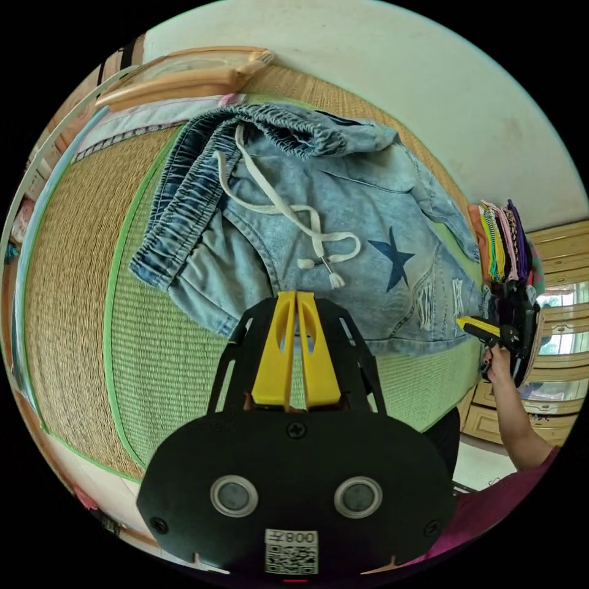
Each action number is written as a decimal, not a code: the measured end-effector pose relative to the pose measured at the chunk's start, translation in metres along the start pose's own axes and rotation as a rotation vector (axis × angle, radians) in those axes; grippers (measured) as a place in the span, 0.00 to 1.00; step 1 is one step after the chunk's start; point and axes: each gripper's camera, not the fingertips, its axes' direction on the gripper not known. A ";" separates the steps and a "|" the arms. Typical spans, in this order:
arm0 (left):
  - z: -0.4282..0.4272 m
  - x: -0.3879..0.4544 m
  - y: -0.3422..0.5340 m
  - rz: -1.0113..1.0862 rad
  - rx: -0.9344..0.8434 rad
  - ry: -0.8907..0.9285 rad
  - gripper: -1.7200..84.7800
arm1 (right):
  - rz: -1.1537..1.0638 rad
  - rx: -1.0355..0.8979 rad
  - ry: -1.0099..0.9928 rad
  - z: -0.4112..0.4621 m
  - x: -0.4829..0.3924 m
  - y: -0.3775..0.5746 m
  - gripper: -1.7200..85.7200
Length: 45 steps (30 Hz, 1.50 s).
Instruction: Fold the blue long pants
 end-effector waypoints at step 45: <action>-0.157 -0.208 -0.002 -0.251 0.492 0.348 0.02 | 0.113 -0.071 -0.232 0.076 0.002 0.033 0.02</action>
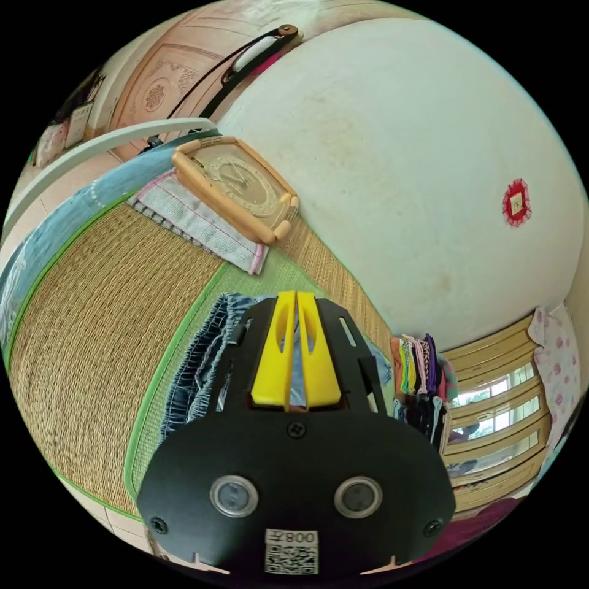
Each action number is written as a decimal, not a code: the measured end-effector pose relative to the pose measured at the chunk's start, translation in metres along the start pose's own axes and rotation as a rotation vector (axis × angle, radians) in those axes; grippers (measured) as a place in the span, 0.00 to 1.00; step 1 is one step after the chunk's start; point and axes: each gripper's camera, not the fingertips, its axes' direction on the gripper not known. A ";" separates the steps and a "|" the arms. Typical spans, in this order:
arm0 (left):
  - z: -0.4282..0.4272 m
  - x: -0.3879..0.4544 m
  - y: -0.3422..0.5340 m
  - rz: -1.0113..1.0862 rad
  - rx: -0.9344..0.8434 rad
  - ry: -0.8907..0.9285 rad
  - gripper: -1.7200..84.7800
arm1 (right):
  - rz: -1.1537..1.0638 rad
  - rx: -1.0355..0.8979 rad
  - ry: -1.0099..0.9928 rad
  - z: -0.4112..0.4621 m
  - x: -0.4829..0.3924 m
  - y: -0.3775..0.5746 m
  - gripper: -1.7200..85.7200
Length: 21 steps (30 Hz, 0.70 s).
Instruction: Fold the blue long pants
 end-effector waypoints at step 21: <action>-0.024 -0.037 0.218 0.148 -0.472 -0.385 0.02 | -0.142 -0.010 0.056 0.011 -0.043 -0.026 0.02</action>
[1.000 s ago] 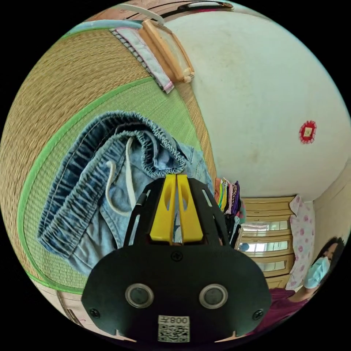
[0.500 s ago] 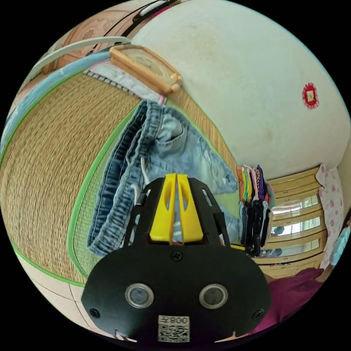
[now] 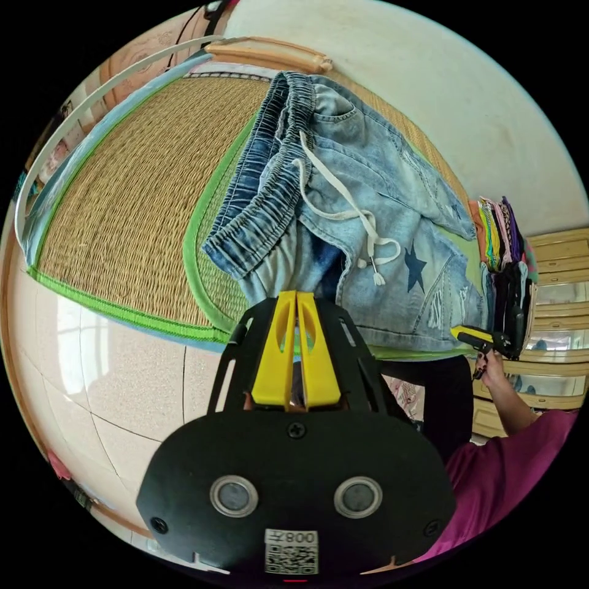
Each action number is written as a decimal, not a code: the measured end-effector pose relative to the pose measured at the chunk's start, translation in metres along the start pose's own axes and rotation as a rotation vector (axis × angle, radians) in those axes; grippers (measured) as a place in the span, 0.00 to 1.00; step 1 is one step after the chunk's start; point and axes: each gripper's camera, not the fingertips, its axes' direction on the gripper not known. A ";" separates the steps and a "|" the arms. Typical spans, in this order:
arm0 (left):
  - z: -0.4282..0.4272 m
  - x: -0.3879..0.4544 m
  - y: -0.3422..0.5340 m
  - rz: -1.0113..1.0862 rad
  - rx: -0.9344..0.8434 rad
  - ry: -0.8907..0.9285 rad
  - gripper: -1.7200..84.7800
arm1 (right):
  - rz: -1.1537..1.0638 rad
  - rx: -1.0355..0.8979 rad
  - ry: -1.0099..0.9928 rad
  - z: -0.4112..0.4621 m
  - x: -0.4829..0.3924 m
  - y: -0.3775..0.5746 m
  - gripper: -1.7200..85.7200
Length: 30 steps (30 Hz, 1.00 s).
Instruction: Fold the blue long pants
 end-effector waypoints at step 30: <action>0.055 0.092 -0.243 0.079 0.081 -0.130 0.02 | 0.228 0.237 0.121 -0.087 0.183 -0.087 0.02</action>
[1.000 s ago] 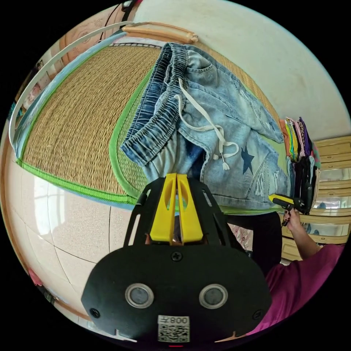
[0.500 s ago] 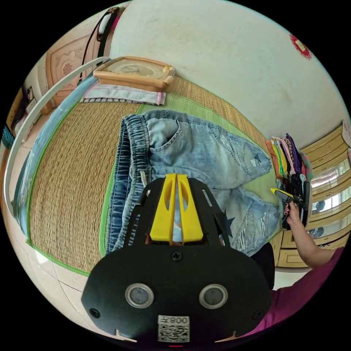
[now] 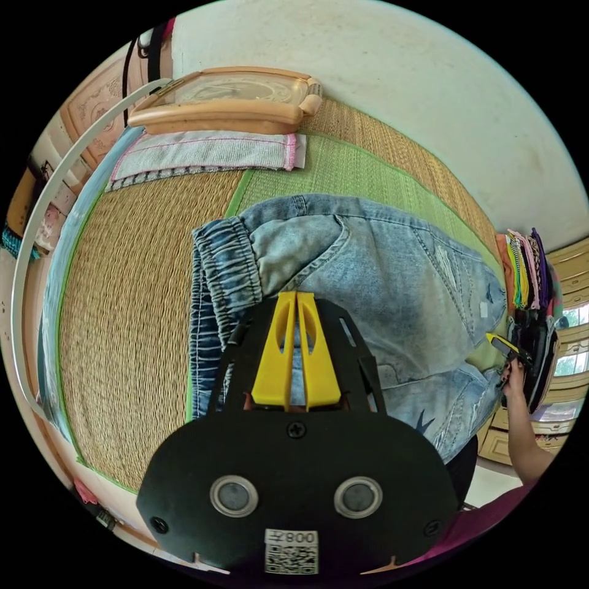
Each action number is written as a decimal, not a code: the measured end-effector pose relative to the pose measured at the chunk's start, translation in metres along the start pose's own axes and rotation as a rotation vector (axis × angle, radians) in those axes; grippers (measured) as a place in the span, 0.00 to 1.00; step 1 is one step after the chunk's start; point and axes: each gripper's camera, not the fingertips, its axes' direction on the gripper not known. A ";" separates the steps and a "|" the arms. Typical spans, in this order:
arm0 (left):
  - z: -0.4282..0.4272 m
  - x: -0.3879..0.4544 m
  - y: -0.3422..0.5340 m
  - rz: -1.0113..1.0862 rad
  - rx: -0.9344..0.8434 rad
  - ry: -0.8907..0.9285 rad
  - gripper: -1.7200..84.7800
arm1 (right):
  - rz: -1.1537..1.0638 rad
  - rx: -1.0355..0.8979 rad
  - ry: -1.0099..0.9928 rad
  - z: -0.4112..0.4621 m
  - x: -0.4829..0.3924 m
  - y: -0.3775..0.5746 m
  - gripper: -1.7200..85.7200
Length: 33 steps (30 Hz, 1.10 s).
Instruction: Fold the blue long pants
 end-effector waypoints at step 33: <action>0.070 0.148 0.070 0.193 -0.045 0.348 0.02 | 0.363 0.260 0.086 -0.105 0.162 0.111 0.02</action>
